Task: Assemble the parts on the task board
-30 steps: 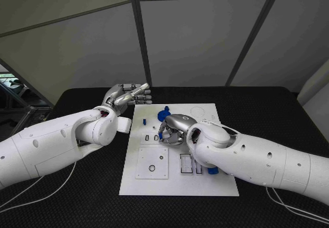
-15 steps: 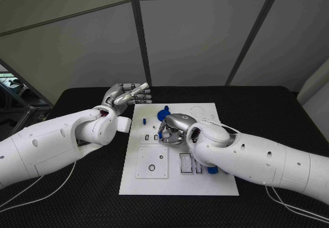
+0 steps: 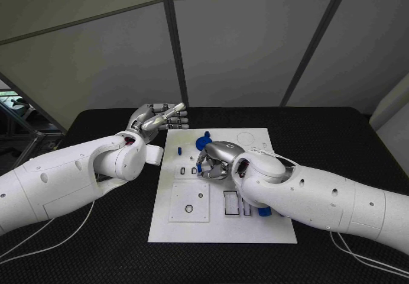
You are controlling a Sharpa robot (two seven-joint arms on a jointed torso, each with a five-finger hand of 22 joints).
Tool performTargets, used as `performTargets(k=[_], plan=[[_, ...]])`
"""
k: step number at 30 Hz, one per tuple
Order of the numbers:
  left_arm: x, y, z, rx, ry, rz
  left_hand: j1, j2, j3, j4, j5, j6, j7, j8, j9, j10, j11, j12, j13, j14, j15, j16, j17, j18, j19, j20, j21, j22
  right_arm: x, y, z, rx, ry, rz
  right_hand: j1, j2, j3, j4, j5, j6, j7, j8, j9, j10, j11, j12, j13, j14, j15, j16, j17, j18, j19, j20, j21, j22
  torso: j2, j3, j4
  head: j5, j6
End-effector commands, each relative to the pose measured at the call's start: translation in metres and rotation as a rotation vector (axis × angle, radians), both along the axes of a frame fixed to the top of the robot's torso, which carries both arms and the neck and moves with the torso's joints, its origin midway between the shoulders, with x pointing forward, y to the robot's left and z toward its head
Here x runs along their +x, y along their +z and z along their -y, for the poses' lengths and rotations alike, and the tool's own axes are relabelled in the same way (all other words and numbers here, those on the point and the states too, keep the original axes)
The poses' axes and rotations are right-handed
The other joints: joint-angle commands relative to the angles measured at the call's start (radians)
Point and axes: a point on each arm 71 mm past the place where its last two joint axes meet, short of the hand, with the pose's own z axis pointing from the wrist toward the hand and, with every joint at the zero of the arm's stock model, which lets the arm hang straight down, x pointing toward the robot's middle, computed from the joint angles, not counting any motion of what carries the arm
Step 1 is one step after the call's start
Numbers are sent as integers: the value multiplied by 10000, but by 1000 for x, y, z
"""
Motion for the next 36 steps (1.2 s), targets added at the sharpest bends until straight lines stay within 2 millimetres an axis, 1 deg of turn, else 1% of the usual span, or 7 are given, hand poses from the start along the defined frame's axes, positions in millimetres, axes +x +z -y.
performTargets(k=[1,8,17,27,31,33,36], plan=[[0,2,1,-10,-100,82,-23,103,1,-38,-65,21,48,-58,-5,-3,62,-69,8,-75,-25,-43,10,-126,-68,20,-58,-12,1,-8,4,-441,-233,-282,-102,-40,-10,75,-73,-121,24,-58,-3,-120,11,-73,-53,767,95,-44,1426,83,-69,44,-53,-26,1,1,3,-3,-1],[0,2,1,-10,-97,81,-23,103,1,-38,-65,21,48,-58,-5,-3,62,-69,8,-75,-25,-43,10,-126,-68,20,-58,-12,0,-7,4,-306,-248,-190,-216,-145,-70,177,-114,-305,66,-86,-19,-429,56,-359,-390,749,139,-74,1382,99,-119,86,-106,-102,-5,2,1,-2,7],[0,2,1,-9,-95,83,-37,108,-5,-37,-65,6,63,-70,-7,-20,73,-78,5,-78,-19,-52,18,-127,-73,24,-60,-14,-1,-4,5,79,-273,53,-248,-174,-84,220,-105,-346,75,-79,-17,-520,67,-437,-487,718,150,-140,1271,123,-185,98,-178,-225,1,6,0,1,13],[1,1,0,-13,-110,82,-37,108,-5,-37,-65,6,63,-70,-7,-20,73,-78,5,-78,-19,-52,18,-127,-73,24,-60,-14,-4,0,8,782,-284,418,-336,-302,-138,412,-141,-525,116,-62,-16,-624,109,-475,-582,687,189,-187,1202,139,-249,139,-242,-304,-3,1,1,-3,13],[1,1,0,-9,-91,88,-37,108,-5,-37,-65,6,63,-70,-7,-20,73,-78,5,-78,-19,-52,18,-127,-73,24,-60,-14,-5,3,11,1143,-284,567,-359,-433,-188,605,-235,-740,163,-84,-31,-659,152,-462,-622,668,225,-218,1155,152,-293,170,-289,-372,-5,4,-5,0,24],[1,1,0,-8,-81,95,-37,108,-5,-37,-65,6,63,-70,-7,-20,73,-78,5,-78,-19,-52,18,-127,-73,24,-60,-14,-6,5,12,1407,-288,696,-337,-591,-256,841,-473,-1034,231,-151,-70,-774,214,-518,-735,632,272,-280,1058,184,-390,209,-396,-541,-4,1,-3,-7,28],[1,1,0,-3,-65,95,-38,108,-6,-38,-65,3,64,-71,-8,-22,74,-79,5,-78,-18,-54,19,-127,-73,24,-61,-15,-7,8,15,1731,-268,865,-165,-722,-333,1207,-561,-1320,301,-166,-82,-843,274,-514,-813,617,332,-286,1052,187,-404,271,-413,-555,-6,7,-11,-10,60]])
